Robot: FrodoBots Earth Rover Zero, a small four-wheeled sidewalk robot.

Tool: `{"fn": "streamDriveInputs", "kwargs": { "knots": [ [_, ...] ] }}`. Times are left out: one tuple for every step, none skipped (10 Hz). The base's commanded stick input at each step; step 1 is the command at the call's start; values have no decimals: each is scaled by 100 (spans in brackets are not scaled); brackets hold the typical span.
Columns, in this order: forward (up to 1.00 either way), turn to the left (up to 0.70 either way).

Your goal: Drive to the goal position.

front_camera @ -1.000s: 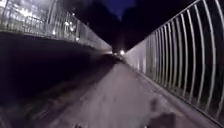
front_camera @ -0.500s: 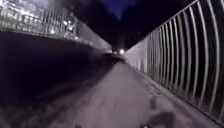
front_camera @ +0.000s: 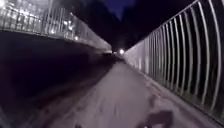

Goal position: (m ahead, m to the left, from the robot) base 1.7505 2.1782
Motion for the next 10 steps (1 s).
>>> {"fn": "streamDriveInputs", "kwargs": {
  "knots": [
    [30,1],
    [30,-10],
    [30,-28],
    [30,-46],
    [30,-64],
    [30,-74],
    [30,-74],
    [30,-50],
    [30,1],
    [30,1]
  ]
}}
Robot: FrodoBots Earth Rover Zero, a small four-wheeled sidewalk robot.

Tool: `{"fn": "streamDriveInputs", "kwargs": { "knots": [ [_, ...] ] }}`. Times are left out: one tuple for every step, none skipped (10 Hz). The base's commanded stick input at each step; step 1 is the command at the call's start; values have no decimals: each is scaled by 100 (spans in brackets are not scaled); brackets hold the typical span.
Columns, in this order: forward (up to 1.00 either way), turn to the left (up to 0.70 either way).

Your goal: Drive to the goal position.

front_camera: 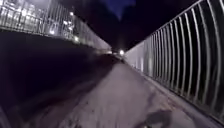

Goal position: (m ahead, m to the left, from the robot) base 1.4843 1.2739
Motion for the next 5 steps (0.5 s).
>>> {"fn": "streamDriveInputs", "kwargs": {
  "knots": [
    [30,1],
    [30,1],
    [30,1],
    [30,1],
    [30,1]
  ]
}}
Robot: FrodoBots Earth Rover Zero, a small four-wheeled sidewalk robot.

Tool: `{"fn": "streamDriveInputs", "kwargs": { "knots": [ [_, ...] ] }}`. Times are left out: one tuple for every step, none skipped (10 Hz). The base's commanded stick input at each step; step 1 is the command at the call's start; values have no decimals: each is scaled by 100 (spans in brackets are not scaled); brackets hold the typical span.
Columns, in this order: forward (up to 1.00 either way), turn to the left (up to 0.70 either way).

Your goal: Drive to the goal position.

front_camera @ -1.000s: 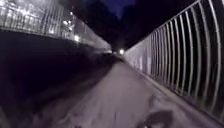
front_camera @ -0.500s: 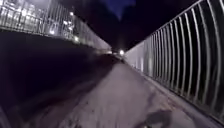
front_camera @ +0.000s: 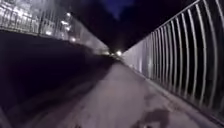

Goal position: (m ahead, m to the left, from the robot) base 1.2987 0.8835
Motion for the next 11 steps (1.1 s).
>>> {"fn": "streamDriveInputs", "kwargs": {
  "knots": [
    [30,1],
    [30,1],
    [30,1],
    [30,1],
    [30,1],
    [30,1],
    [30,1],
    [30,1],
    [30,1],
    [30,1],
    [30,1]
  ]
}}
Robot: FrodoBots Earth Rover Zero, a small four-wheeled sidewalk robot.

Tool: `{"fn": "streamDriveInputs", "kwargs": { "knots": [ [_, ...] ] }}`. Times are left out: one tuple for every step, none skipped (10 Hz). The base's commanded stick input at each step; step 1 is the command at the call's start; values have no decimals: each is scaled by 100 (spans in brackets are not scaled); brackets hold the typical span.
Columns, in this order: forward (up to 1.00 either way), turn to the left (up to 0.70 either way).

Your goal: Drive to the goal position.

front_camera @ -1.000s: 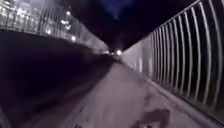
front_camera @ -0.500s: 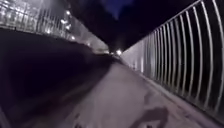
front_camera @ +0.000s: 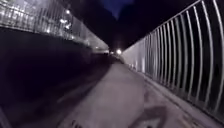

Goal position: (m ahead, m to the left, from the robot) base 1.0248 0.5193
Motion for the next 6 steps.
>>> {"fn": "streamDriveInputs", "kwargs": {
  "knots": [
    [30,1],
    [30,1],
    [30,1],
    [30,1],
    [30,1],
    [30,1]
  ]
}}
